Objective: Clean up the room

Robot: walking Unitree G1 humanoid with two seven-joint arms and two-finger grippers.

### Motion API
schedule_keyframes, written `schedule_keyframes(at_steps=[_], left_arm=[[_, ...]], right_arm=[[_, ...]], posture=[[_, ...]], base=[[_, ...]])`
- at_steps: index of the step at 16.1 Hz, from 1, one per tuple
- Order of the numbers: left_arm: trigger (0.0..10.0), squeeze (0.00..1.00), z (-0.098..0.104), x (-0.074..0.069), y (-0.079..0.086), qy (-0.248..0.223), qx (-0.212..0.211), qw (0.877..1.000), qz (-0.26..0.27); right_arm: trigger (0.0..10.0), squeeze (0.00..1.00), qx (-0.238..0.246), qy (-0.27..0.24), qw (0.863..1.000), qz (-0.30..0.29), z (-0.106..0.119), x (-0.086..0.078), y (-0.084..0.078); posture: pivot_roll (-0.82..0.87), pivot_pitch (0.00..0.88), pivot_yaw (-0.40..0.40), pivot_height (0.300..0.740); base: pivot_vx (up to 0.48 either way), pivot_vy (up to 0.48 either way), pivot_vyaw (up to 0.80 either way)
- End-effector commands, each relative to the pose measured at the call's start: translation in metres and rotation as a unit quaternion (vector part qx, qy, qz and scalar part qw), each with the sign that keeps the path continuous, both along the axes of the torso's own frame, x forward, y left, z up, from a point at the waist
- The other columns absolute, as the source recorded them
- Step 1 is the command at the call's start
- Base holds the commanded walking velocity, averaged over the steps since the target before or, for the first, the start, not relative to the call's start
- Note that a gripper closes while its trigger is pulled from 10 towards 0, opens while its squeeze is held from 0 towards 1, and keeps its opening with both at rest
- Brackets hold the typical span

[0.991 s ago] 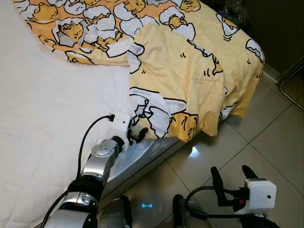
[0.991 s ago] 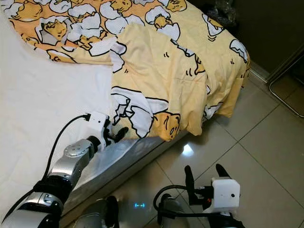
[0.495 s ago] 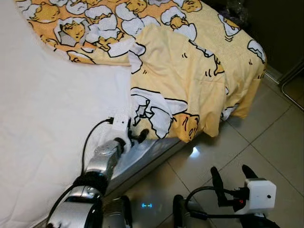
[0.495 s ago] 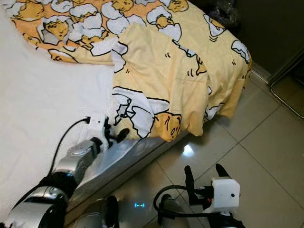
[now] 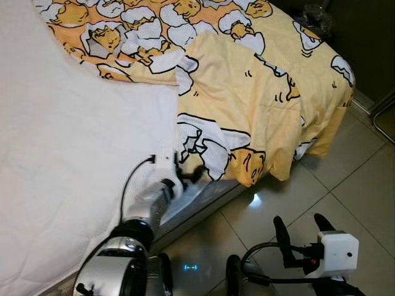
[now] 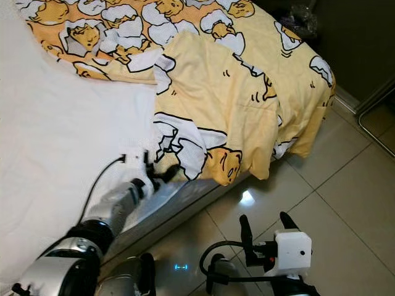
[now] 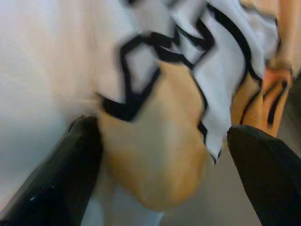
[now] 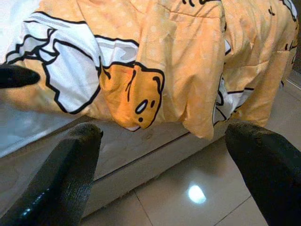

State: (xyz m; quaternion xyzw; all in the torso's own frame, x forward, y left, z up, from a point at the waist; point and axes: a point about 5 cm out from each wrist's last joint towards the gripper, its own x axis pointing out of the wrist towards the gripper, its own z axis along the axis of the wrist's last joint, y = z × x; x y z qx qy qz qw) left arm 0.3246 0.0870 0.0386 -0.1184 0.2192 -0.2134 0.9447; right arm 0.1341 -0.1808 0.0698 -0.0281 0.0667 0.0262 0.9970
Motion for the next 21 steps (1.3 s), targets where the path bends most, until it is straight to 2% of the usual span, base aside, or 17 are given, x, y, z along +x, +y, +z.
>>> schedule_keyframes(at_steps=[1, 6, 7, 9, 11, 13, 14, 15, 16, 17, 18, 19, 21], left_arm=[[0.0, 0.0, -0.02, -0.02, -0.019, 0.033, 0.012, 0.998, -0.058], [0.0, 0.0, -0.021, -0.022, -0.025, 0.03, -0.018, 0.999, -0.041], [0.0, 0.0, -0.017, -0.019, -0.038, 0.05, -0.079, 0.996, -0.001], [0.0, 0.0, -0.014, -0.017, -0.045, 0.08, -0.148, 0.985, 0.04], [0.0, 0.0, -0.014, -0.016, -0.04, 0.095, -0.177, 0.977, 0.071], [0.0, 0.0, -0.016, -0.014, -0.033, 0.095, -0.17, 0.978, 0.082], [0.0, 0.0, -0.017, -0.015, -0.031, 0.07, -0.101, 0.991, 0.043], [3.9, 0.0, -0.015, -0.016, -0.032, 0.039, -0.047, 0.998, 0.004], [10.0, 0.0, -0.012, -0.015, -0.035, -0.002, 0.007, 0.999, -0.035], [10.0, 0.0, -0.003, -0.013, -0.034, -0.062, 0.048, 0.995, -0.057], [10.0, 1.0, 0.007, -0.007, -0.028, -0.105, 0.057, 0.992, -0.051], [10.0, 1.0, 0.021, -0.001, -0.018, -0.15, 0.061, 0.986, -0.036], [10.0, 1.0, 0.031, 0.01, 0.001, -0.153, 0.048, 0.987, 0.001]], right_arm=[[10.0, 0.1, 0.001, 0.008, 1.0, -0.005, -0.001, -0.003, -0.003], [10.0, 0.1, 0.003, 0.01, 1.0, -0.004, -0.002, -0.001, -0.003], [10.0, 0.1, -0.001, 0.007, 1.0, 0.001, 0.001, 0.002, -0.004], [10.0, 0.1, -0.007, 0.006, 1.0, 0.001, 0.003, 0.003, -0.007], [10.0, 0.09, -0.01, 0.009, 1.0, 0.0, 0.002, 0.001, -0.009], [10.0, 0.1, -0.008, 0.01, 1.0, -0.001, 0.001, 0.0, -0.007], [10.0, 0.1, -0.006, 0.011, 1.0, 0.0, 0.001, 0.0, -0.006], [10.0, 0.1, -0.006, 0.011, 1.0, 0.0, 0.001, 0.0, -0.005], [10.0, 0.1, -0.006, 0.011, 1.0, -0.001, 0.001, 0.0, -0.005], [10.0, 0.1, -0.004, 0.01, 1.0, -0.001, 0.001, -0.001, -0.005], [10.0, 0.1, -0.004, 0.009, 1.0, 0.0, 0.001, -0.001, -0.004], [10.0, 0.1, -0.002, 0.009, 1.0, 0.0, 0.0, 0.0, -0.004], [10.0, 0.1, 0.002, 0.011, 1.0, 0.005, -0.002, 0.001, -0.002]], posture=[[-0.13, 0.222, -0.019, 0.74], [-0.12, 0.23, -0.031, 0.74], [-0.14, 0.227, -0.045, 0.74], [-0.15, 0.229, -0.051, 0.74], [-0.15, 0.229, -0.049, 0.74], [-0.15, 0.228, -0.043, 0.74], [-0.15, 0.227, -0.038, 0.74], [-0.15, 0.227, -0.038, 0.74], [-0.15, 0.227, -0.038, 0.74], [-0.14, 0.226, -0.032, 0.74], [-0.13, 0.223, -0.028, 0.74], [-0.13, 0.222, -0.027, 0.74], [-0.11, 0.22, -0.029, 0.74]], base=[[0.0, 0.0, 0.0], [0.0, 0.0, 0.0], [0.0, 0.0, 0.0], [0.0, 0.0, 0.0], [0.0, 0.0, 0.0], [0.0, 0.0, 0.0], [0.0, 0.0, 0.0], [0.0, 0.0, 0.0], [0.0, 0.0, 0.0], [0.0, 0.0, 0.0], [0.0, 0.0, 0.0], [0.0, 0.0, 0.0], [0.0, 0.0, 0.0]])
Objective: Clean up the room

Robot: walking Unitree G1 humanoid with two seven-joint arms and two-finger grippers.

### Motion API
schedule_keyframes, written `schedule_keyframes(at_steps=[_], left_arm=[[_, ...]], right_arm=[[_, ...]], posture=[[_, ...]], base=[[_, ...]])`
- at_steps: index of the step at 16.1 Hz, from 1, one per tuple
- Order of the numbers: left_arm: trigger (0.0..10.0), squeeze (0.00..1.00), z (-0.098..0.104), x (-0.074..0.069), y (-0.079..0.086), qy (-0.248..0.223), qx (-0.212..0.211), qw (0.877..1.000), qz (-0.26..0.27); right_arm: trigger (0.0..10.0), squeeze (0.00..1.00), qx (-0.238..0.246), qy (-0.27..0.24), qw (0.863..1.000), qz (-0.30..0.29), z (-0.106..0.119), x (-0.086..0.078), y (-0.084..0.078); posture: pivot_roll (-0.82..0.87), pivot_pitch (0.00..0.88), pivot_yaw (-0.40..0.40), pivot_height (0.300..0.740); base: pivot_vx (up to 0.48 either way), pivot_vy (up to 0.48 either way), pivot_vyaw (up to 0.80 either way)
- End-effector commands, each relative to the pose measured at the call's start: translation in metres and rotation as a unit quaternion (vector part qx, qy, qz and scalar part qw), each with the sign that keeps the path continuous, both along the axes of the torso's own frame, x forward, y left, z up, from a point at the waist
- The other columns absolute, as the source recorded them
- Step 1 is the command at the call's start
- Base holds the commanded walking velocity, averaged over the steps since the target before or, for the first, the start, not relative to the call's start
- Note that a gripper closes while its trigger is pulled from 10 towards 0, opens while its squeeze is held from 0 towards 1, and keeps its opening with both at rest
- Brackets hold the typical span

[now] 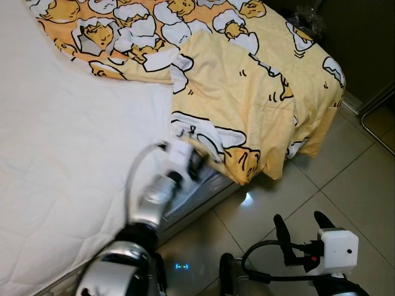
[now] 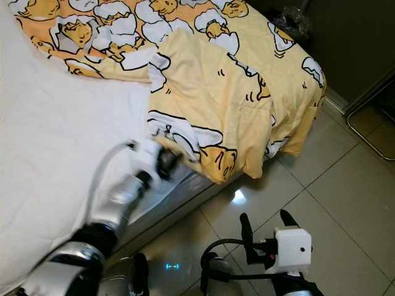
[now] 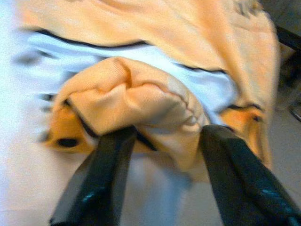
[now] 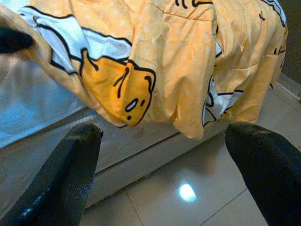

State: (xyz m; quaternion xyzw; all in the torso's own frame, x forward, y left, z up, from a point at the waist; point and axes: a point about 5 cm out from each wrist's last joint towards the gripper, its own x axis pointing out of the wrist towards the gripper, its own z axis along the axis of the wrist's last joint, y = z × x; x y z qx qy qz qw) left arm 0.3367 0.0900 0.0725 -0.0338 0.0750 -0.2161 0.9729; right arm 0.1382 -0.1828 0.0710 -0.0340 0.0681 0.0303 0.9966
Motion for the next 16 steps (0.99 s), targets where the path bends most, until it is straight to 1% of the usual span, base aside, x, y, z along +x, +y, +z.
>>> schedule_keyframes(at_steps=[1, 2, 3, 4, 5, 7, 8, 10, 11, 13, 14, 16], left_arm=[[10.0, 1.0, -0.009, 0.001, 0.008, 0.048, -0.025, 0.998, 0.029], [10.0, 1.0, -0.012, 0.001, 0.011, 0.065, -0.037, 0.996, 0.042], [10.0, 1.0, -0.019, 0.001, 0.018, 0.102, -0.065, 0.99, 0.075], [10.0, 1.0, -0.025, -0.002, 0.022, 0.127, -0.088, 0.983, 0.096], [10.0, 1.0, -0.028, -0.003, 0.025, 0.137, -0.101, 0.98, 0.107], [10.0, 1.0, -0.026, -0.004, 0.028, 0.134, -0.116, 0.978, 0.112], [10.0, 1.0, -0.027, -0.005, 0.031, 0.141, -0.131, 0.974, 0.117], [10.0, 1.0, -0.034, -0.009, 0.038, 0.169, -0.171, 0.961, 0.138], [10.0, 1.0, -0.034, -0.01, 0.04, 0.175, -0.197, 0.953, 0.148], [10.0, 1.0, -0.026, -0.007, 0.038, 0.153, -0.201, 0.958, 0.135], [10.0, 1.0, -0.018, -0.007, 0.039, 0.123, -0.175, 0.969, 0.123], [10.0, 1.0, -0.014, -0.007, 0.047, 0.115, -0.179, 0.967, 0.14]], right_arm=[[10.0, 0.1, 0.008, 0.01, 1.0, 0.005, -0.004, -0.001, 0.001], [10.0, 0.1, 0.008, 0.01, 1.0, 0.006, -0.005, -0.001, 0.002], [10.0, 0.1, 0.008, 0.01, 1.0, 0.008, -0.005, 0.0, 0.002], [10.0, 0.09, 0.007, 0.01, 1.0, 0.008, -0.005, 0.0, 0.002], [10.0, 0.1, 0.007, 0.011, 1.0, 0.008, -0.005, -0.001, 0.001], [10.0, 0.1, 0.006, 0.012, 1.0, 0.006, -0.005, -0.003, 0.001], [10.0, 0.1, 0.006, 0.014, 1.0, 0.005, -0.005, -0.004, 0.0], [10.0, 0.09, 0.007, 0.016, 1.0, 0.005, -0.007, -0.005, 0.0], [10.0, 0.1, 0.007, 0.017, 1.0, 0.006, -0.007, -0.004, 0.001], [10.0, 0.1, 0.008, 0.016, 1.0, 0.008, -0.007, -0.003, 0.001], [10.0, 0.09, 0.007, 0.015, 1.0, 0.009, -0.007, -0.002, 0.001], [10.0, 0.1, 0.008, 0.015, 1.0, 0.009, -0.007, -0.001, 0.001]], posture=[[-0.1, 0.214, -0.032, 0.74], [-0.1, 0.214, -0.032, 0.74], [-0.11, 0.208, -0.032, 0.74], [-0.11, 0.208, -0.032, 0.74], [-0.11, 0.206, -0.033, 0.74], [-0.11, 0.205, -0.03, 0.74], [-0.11, 0.206, -0.029, 0.74], [-0.11, 0.207, -0.029, 0.74], [-0.11, 0.207, -0.029, 0.74], [-0.1, 0.21, -0.034, 0.74], [-0.09, 0.211, -0.038, 0.74], [-0.09, 0.211, -0.038, 0.74]], base=[[0.0, 0.0, 0.0], [0.0, 0.0, 0.0], [0.0, 0.0, 0.0], [0.0, 0.0, 0.0], [0.0, 0.0, 0.0], [0.0, 0.0, 0.0], [0.0, 0.0, 0.0], [0.0, 0.0, 0.0], [0.0, 0.0, 0.0], [0.0, 0.0, 0.0], [0.0, 0.0, 0.0], [0.0, 0.0, 0.0]])
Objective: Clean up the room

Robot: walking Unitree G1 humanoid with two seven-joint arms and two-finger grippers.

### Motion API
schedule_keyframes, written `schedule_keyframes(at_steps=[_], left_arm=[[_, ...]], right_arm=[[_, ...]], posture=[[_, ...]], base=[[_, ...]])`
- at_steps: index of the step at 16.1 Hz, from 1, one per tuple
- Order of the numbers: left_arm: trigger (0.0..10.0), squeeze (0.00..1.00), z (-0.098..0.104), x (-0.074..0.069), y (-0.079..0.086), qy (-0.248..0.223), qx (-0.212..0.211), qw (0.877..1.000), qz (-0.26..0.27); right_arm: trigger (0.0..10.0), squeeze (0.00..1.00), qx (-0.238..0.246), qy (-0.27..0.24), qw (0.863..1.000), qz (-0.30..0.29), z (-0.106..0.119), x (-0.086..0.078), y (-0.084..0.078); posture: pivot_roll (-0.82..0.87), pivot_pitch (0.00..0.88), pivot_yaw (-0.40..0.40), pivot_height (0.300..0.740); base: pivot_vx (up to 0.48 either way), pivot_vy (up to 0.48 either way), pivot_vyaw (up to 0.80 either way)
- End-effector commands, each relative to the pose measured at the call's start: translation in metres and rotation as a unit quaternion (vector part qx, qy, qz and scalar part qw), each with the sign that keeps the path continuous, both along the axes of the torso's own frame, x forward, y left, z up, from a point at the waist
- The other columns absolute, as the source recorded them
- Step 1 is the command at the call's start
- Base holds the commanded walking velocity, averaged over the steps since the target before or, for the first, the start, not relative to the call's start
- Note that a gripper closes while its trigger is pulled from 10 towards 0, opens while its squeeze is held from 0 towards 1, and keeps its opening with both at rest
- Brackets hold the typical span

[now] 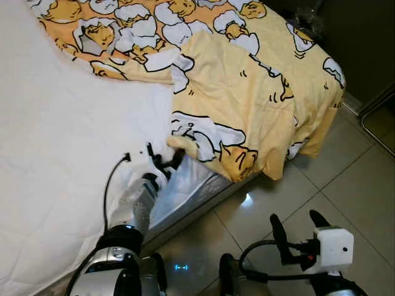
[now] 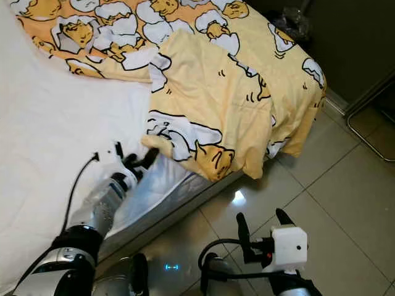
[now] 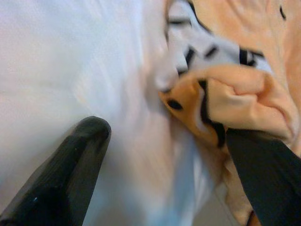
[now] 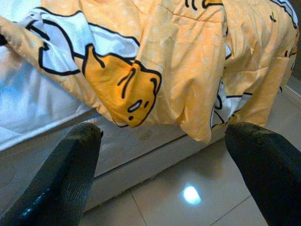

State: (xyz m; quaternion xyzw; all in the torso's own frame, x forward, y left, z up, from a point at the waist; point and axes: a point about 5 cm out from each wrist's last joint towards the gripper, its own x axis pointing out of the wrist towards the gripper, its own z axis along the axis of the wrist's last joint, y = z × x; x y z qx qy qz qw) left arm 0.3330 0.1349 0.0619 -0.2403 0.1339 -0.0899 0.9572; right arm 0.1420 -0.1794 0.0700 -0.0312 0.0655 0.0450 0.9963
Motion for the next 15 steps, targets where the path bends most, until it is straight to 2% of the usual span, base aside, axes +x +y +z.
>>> schedule_keyframes(at_steps=[1, 4, 8, 10, 12, 13, 15], left_arm=[[10.0, 1.0, -0.001, -0.002, 0.003, 0.007, -0.004, 1.0, 0.009], [10.0, 1.0, 0.007, 0.001, 0.007, 0.01, -0.036, 0.999, 0.027], [10.0, 1.0, -0.001, -0.001, 0.001, 0.055, -0.071, 0.996, 0.029], [10.0, 1.0, -0.007, -0.003, 0.006, 0.087, -0.095, 0.99, 0.05], [10.0, 1.0, -0.016, -0.005, 0.011, 0.13, -0.153, 0.975, 0.095], [10.0, 1.0, -0.017, -0.005, 0.011, 0.136, -0.167, 0.97, 0.11], [10.0, 1.0, -0.012, -0.002, 0.01, 0.121, -0.173, 0.971, 0.115]], right_arm=[[10.0, 0.1, 0.003, 0.017, 1.0, -0.005, -0.006, -0.005, -0.003], [10.0, 0.1, 0.004, 0.017, 1.0, -0.005, -0.006, -0.004, -0.003], [10.0, 0.1, 0.004, 0.016, 1.0, -0.006, -0.006, -0.004, -0.003], [10.0, 0.1, 0.004, 0.017, 1.0, -0.007, -0.006, -0.006, -0.003], [10.0, 0.1, 0.004, 0.018, 1.0, -0.009, -0.007, -0.005, -0.003], [10.0, 0.1, 0.004, 0.018, 1.0, -0.009, -0.007, -0.005, -0.003], [10.0, 0.1, 0.004, 0.017, 1.0, -0.009, -0.007, -0.005, -0.003]], posture=[[-0.09, 0.212, -0.037, 0.74], [-0.09, 0.212, -0.037, 0.74], [-0.1, 0.211, -0.033, 0.74], [-0.1, 0.21, -0.031, 0.74], [-0.1, 0.212, -0.029, 0.74], [-0.1, 0.212, -0.03, 0.74], [-0.1, 0.211, -0.031, 0.74]], base=[[0.0, 0.0, 0.0], [0.0, 0.0, 0.0], [0.0, 0.0, 0.0], [0.0, 0.0, 0.0], [0.0, 0.0, 0.0], [0.0, 0.0, 0.0], [0.0, 0.0, 0.0]])
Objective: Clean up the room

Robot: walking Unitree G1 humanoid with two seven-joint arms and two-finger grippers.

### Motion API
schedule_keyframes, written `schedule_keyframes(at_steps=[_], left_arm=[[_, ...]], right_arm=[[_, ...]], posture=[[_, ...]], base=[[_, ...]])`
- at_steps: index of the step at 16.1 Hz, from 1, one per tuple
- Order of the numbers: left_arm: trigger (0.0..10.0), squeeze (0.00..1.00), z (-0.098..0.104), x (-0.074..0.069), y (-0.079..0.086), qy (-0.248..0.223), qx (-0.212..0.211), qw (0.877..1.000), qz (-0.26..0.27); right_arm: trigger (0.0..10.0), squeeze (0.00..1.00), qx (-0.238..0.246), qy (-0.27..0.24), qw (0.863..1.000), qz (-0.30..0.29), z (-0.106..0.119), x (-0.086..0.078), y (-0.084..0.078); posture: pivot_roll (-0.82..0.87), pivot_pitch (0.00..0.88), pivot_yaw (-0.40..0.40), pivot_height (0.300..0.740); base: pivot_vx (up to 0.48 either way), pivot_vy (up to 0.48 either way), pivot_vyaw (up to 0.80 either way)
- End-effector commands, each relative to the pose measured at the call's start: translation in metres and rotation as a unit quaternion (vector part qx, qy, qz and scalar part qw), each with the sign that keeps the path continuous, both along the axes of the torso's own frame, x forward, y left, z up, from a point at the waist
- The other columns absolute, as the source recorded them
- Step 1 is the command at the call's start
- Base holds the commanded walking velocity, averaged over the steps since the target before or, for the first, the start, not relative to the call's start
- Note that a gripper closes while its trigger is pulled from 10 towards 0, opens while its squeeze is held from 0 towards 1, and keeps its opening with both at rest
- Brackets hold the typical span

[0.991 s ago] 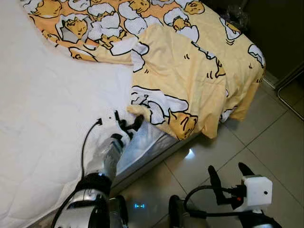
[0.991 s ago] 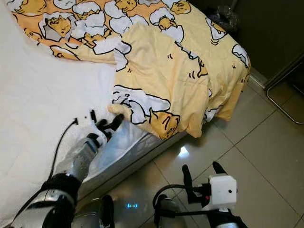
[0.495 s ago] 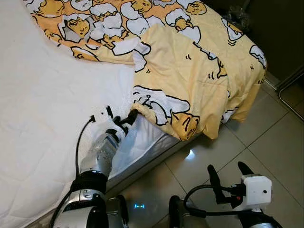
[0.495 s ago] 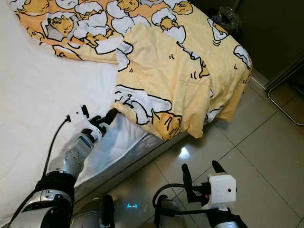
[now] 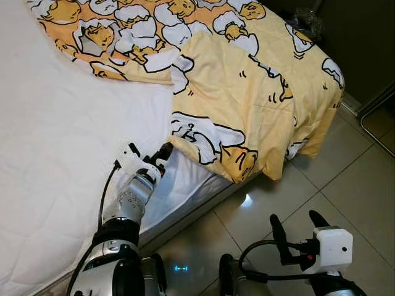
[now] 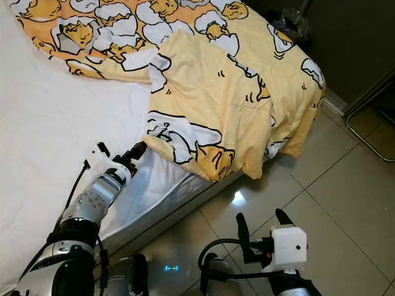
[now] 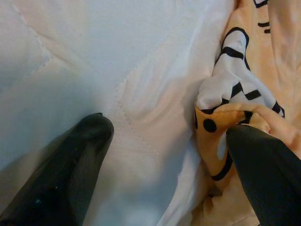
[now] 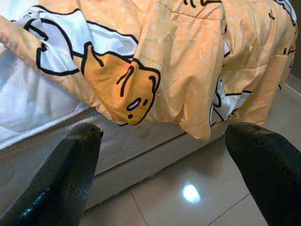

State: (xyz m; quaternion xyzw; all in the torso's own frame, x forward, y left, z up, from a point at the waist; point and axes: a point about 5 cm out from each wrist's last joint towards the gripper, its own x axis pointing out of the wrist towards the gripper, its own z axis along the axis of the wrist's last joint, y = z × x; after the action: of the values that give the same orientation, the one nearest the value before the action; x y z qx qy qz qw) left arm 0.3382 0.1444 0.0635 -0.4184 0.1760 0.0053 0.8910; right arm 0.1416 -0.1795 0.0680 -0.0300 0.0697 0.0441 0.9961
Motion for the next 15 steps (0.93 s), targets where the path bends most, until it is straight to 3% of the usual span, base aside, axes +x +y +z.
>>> schedule_keyframes(at_steps=[1, 2, 4, 5, 6, 9, 12, 15], left_arm=[[10.0, 1.0, -0.007, -0.004, 0.002, 0.021, -0.003, 1.0, 0.012], [10.0, 1.0, -0.002, -0.001, 0.003, 0.008, -0.002, 1.0, 0.011], [10.0, 1.0, 0.024, 0.01, 0.003, -0.061, 0.071, 0.995, -0.03], [10.0, 1.0, 0.024, 0.01, 0.003, -0.061, 0.071, 0.995, -0.03], [10.0, 0.0, 0.032, 0.012, -0.001, -0.079, 0.072, 0.993, -0.046], [10.0, 0.0, 0.038, 0.011, -0.023, -0.084, 0.047, 0.99, -0.106], [10.0, 0.0, 0.02, 0.002, -0.033, -0.056, 0.069, 0.987, -0.136], [10.0, 0.0, 0.002, -0.003, -0.039, -0.037, 0.12, 0.978, -0.168]], right_arm=[[10.0, 0.1, 0.003, 0.013, 1.0, -0.007, -0.005, -0.005, -0.003], [10.0, 0.1, 0.002, 0.013, 1.0, -0.007, -0.005, -0.004, -0.003], [10.0, 0.1, 0.002, 0.013, 1.0, -0.007, -0.005, -0.004, -0.003], [10.0, 0.1, 0.002, 0.013, 1.0, -0.007, -0.005, -0.004, -0.003], [10.0, 0.1, 0.002, 0.014, 1.0, -0.006, -0.005, -0.003, -0.003], [10.0, 0.1, 0.003, 0.015, 1.0, -0.005, -0.006, -0.003, -0.002], [10.0, 0.1, 0.004, 0.015, 1.0, -0.006, -0.006, -0.004, -0.001], [10.0, 0.1, 0.005, 0.014, 1.0, 0.0, -0.005, -0.004, 0.001]], posture=[[-0.1, 0.211, -0.031, 0.74], [-0.1, 0.211, -0.031, 0.74], [-0.1, 0.21, -0.033, 0.74], [-0.1, 0.21, -0.033, 0.74], [-0.1, 0.21, -0.033, 0.74], [-0.09, 0.211, -0.029, 0.74], [-0.1, 0.214, -0.027, 0.74], [-0.11, 0.221, -0.03, 0.74]], base=[[0.0, 0.0, 0.0], [0.0, 0.0, 0.0], [0.0, 0.0, 0.0], [0.0, 0.0, 0.0], [0.0, 0.0, 0.0], [0.0, 0.0, 0.0], [0.0, 0.0, 0.0], [0.0, 0.0, 0.0]])
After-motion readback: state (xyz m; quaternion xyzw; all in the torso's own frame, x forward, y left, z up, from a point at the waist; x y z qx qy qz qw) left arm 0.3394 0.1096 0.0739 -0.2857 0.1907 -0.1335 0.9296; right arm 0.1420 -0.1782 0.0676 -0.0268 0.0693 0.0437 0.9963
